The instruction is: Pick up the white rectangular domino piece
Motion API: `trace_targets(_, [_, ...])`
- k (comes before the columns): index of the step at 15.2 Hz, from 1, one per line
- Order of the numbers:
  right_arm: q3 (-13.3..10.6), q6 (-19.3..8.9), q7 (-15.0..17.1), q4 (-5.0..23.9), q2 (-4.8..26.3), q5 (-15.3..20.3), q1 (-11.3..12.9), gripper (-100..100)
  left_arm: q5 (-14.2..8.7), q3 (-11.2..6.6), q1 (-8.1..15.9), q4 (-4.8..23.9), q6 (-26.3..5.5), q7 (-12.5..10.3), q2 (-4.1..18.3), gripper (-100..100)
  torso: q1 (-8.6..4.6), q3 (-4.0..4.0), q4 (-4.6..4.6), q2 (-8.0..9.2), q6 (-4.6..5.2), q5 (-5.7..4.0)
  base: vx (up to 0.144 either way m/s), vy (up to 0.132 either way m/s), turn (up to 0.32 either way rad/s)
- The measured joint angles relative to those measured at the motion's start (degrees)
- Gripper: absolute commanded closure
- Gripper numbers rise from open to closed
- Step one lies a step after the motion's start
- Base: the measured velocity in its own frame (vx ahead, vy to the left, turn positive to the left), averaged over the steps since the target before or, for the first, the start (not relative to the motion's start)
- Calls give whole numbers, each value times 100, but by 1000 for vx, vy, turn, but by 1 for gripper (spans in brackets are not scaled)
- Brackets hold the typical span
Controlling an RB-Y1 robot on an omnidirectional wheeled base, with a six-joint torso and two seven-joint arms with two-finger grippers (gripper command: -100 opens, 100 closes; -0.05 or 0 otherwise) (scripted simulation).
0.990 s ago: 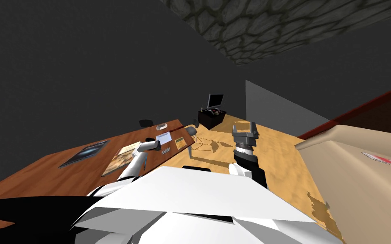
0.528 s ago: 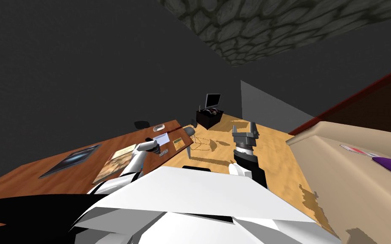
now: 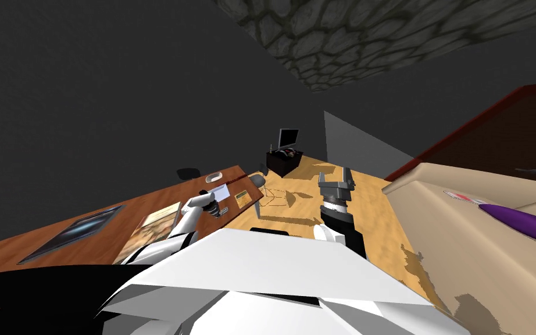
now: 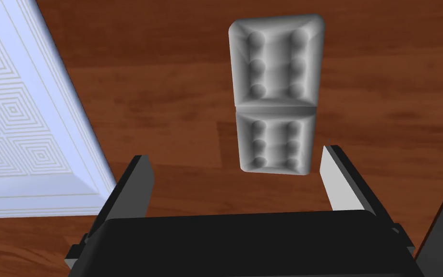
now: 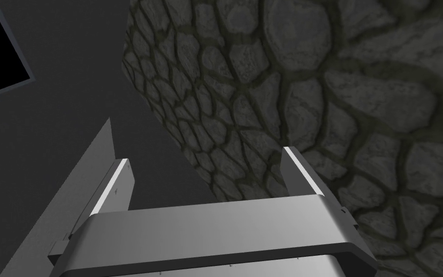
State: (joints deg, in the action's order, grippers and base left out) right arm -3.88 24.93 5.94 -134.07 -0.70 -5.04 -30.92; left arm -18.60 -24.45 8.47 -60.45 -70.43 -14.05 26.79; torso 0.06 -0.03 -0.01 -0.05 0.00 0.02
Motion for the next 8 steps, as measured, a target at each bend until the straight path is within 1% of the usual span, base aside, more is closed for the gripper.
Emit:
trace_targets(3, [0,0,0,0,0,0,0,0,-17,-65,128,266,-283,-39,-9,-100,2,-3,-1,-5,1,0,24,23,-110])
trace_targets(6, [0,0,0,0,0,0,0,0,-60,-152,205,508,-591,-54,-17,-100,10,-5,-2,-9,-1,2,28,34,-57])
trace_targets(7, [0,0,0,0,0,0,-1,0,-62,-156,214,532,-619,-56,-17,-100,7,-4,-2,-7,-2,1,20,19,13])
trace_targets(8, [0,0,0,0,0,0,-1,0,-56,-146,203,571,-570,-50,-41,-100,5,-3,-2,-5,-3,1,24,22,22])
